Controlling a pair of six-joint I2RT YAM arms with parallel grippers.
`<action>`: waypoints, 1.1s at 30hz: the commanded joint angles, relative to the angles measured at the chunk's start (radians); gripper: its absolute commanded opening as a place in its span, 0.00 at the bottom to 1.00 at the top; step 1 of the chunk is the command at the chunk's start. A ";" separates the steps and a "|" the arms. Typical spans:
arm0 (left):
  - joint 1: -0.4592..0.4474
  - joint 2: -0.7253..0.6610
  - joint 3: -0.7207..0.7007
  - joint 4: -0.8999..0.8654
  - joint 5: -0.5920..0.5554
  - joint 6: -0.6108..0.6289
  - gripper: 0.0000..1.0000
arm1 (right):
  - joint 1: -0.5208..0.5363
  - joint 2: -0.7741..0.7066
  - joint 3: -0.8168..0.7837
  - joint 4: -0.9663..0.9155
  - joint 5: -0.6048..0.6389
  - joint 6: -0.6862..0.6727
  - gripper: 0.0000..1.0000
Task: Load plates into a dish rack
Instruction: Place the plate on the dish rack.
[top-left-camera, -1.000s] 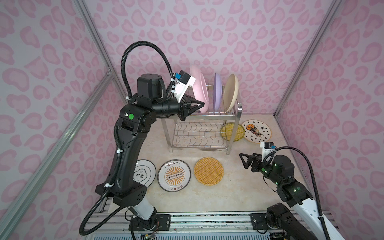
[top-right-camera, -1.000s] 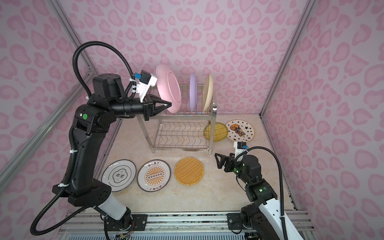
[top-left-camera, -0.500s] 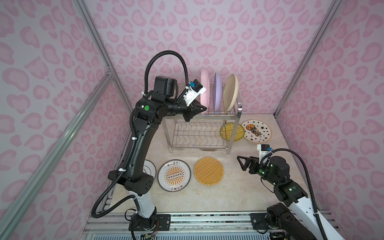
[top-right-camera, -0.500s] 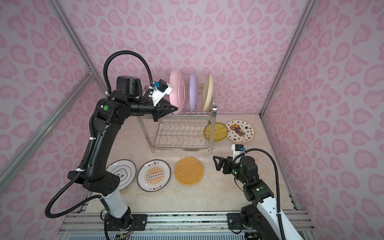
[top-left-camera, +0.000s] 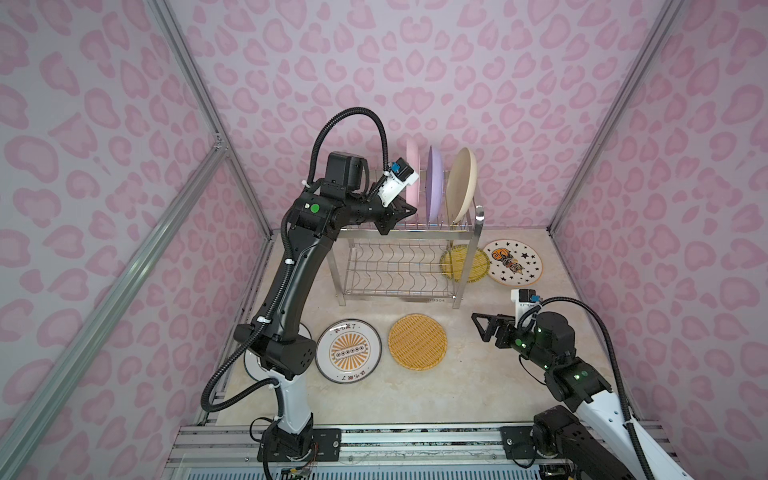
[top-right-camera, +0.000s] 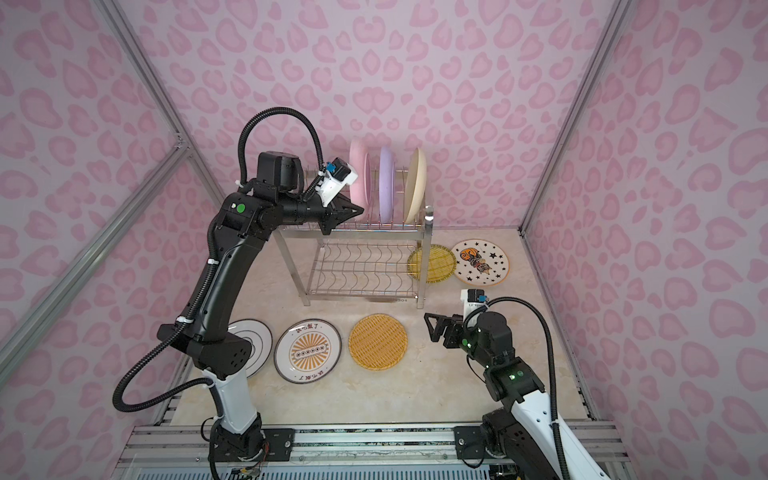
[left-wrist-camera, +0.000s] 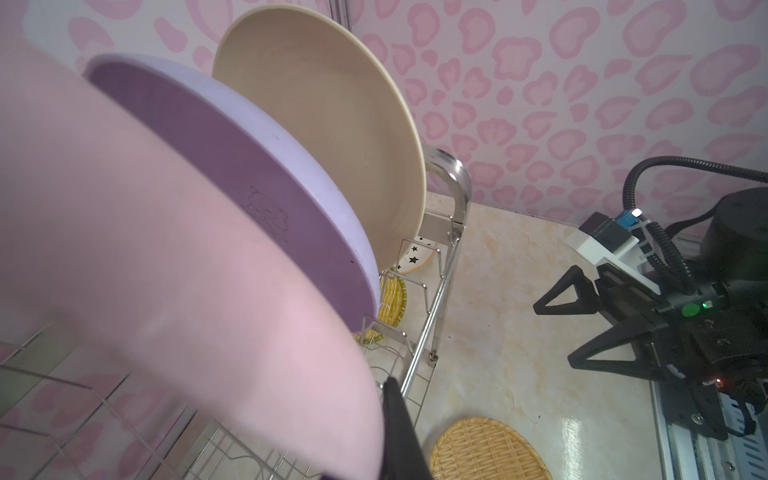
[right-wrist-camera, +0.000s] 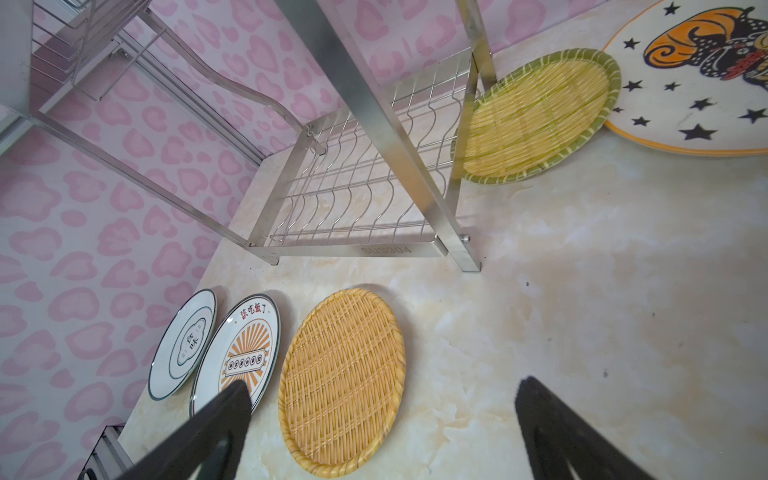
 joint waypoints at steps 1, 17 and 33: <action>0.003 0.018 0.015 0.062 -0.017 0.029 0.04 | 0.002 -0.002 -0.009 0.009 0.007 0.003 1.00; 0.005 0.080 -0.010 0.031 -0.025 0.078 0.04 | 0.008 0.019 0.003 0.008 0.010 -0.004 1.00; 0.003 0.087 -0.016 0.036 -0.051 0.047 0.19 | 0.012 0.017 -0.002 0.005 0.018 -0.010 1.00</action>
